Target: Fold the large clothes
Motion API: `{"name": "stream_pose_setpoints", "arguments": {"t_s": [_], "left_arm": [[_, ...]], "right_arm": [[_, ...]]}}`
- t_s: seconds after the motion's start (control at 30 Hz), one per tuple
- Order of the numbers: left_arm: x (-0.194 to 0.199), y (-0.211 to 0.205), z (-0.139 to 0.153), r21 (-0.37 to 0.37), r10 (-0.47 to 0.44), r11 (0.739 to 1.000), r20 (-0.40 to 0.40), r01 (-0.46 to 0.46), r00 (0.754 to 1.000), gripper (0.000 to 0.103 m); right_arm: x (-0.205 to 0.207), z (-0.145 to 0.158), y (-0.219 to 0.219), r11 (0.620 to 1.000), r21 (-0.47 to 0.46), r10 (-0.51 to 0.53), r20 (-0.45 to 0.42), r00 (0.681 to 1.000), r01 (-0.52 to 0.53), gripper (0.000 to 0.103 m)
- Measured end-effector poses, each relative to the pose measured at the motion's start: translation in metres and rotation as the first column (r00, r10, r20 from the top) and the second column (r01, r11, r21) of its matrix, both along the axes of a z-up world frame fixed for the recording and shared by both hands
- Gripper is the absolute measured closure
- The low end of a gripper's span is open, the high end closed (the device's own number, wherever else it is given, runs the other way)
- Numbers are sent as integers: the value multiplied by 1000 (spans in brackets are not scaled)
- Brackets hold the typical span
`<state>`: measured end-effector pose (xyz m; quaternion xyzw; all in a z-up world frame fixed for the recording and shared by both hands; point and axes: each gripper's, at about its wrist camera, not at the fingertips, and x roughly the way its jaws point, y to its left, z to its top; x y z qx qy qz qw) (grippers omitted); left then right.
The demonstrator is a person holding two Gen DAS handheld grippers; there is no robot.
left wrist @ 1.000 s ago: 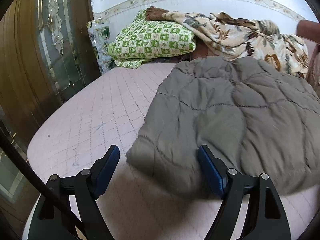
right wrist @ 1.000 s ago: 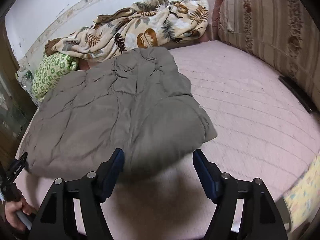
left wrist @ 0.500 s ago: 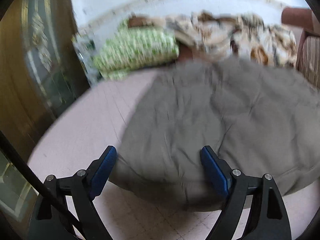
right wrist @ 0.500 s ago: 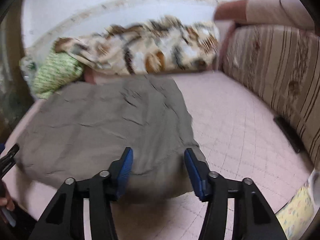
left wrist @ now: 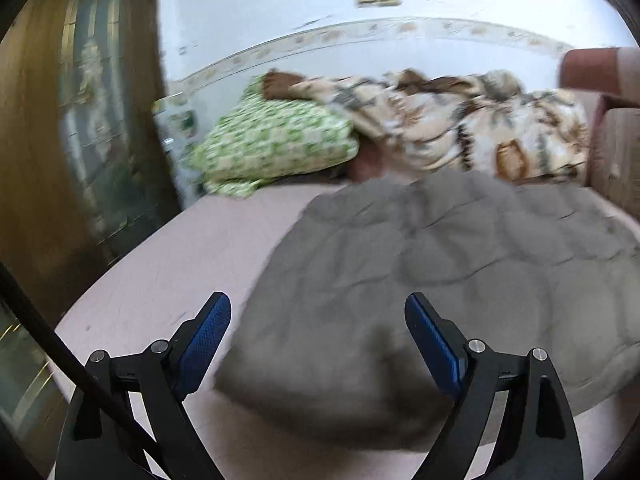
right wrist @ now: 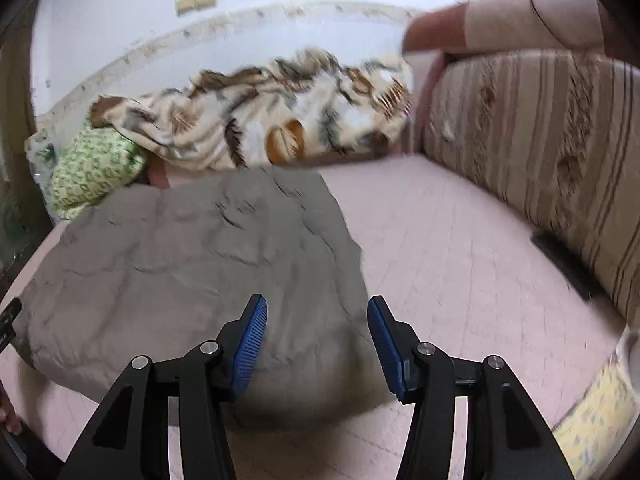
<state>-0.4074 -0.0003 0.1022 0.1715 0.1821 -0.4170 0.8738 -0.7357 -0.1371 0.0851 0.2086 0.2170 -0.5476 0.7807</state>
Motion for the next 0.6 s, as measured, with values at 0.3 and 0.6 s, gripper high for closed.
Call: {"name": "stream_pose_setpoints", "arguments": {"t_s": [0.3,0.6], "left_arm": [[-29,-86,-4,98,-166,981,-54,170,985,15],[-20,-119,-41,181,-150,967,-167,180,974,14]], "right_arm": [[88,4,-30,979,66,193,-39,980,-191,45],[121,-38,-62,968,156,214,-97,972,-198,32]]}}
